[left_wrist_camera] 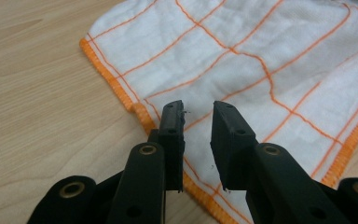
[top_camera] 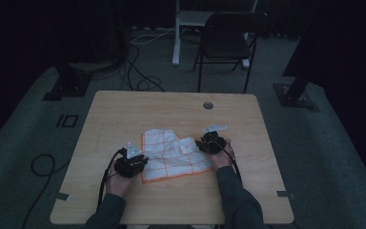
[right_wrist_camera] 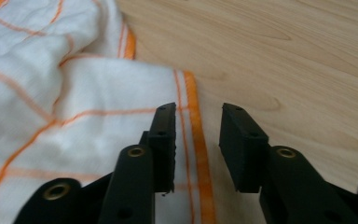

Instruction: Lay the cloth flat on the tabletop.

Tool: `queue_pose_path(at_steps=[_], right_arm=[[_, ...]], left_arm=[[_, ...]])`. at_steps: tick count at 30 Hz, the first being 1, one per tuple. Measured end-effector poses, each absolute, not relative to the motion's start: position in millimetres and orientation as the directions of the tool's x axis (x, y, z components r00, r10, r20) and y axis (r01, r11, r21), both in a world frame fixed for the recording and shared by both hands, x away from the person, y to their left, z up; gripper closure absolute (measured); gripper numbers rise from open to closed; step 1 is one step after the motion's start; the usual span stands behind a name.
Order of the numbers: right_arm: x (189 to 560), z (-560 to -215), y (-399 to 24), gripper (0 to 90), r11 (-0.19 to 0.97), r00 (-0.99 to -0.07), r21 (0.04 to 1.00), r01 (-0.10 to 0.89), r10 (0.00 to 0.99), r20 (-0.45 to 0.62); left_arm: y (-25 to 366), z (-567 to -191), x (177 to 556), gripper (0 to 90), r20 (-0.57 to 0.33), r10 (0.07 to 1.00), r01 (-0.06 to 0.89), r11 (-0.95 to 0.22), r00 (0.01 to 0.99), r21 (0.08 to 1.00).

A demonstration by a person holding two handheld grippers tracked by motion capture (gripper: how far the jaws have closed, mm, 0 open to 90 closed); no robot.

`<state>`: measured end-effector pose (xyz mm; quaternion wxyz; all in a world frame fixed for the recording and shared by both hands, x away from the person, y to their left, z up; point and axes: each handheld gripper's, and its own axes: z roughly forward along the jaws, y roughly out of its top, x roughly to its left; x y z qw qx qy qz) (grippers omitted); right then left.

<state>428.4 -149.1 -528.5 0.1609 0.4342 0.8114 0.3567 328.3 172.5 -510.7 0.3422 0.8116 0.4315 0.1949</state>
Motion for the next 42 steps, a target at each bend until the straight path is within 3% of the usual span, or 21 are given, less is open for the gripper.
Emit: queue_pose_path(at_steps=[8,13,15,29,42], right_arm=[[445,-535,-143,63.2,0.363,-0.581,0.687,0.630,0.807,0.107],[441,-535,-140,83.3,0.381,-0.600,0.680,0.626,0.792,0.108],[438,-532,-141,85.7,0.389,-0.605,0.682,0.619,0.790,0.098],[415,-499,-182,86.4,0.360,-0.560,0.748,0.557,0.828,0.019],[380,-492,-195,86.5,0.329,-0.557,0.778,0.536,0.830,0.034]], left_arm=[[168,-514,333,73.4,0.018,0.834,0.571,-0.393,0.552,0.721],[164,-516,335,72.9,0.017,0.832,0.569,-0.394,0.555,0.722],[162,-517,336,72.8,0.016,0.829,0.569,-0.397,0.558,0.720],[149,-532,341,72.2,0.038,0.804,0.586,-0.463,0.593,0.665],[152,-532,339,74.3,0.019,0.810,0.597,-0.448,0.586,0.666]])
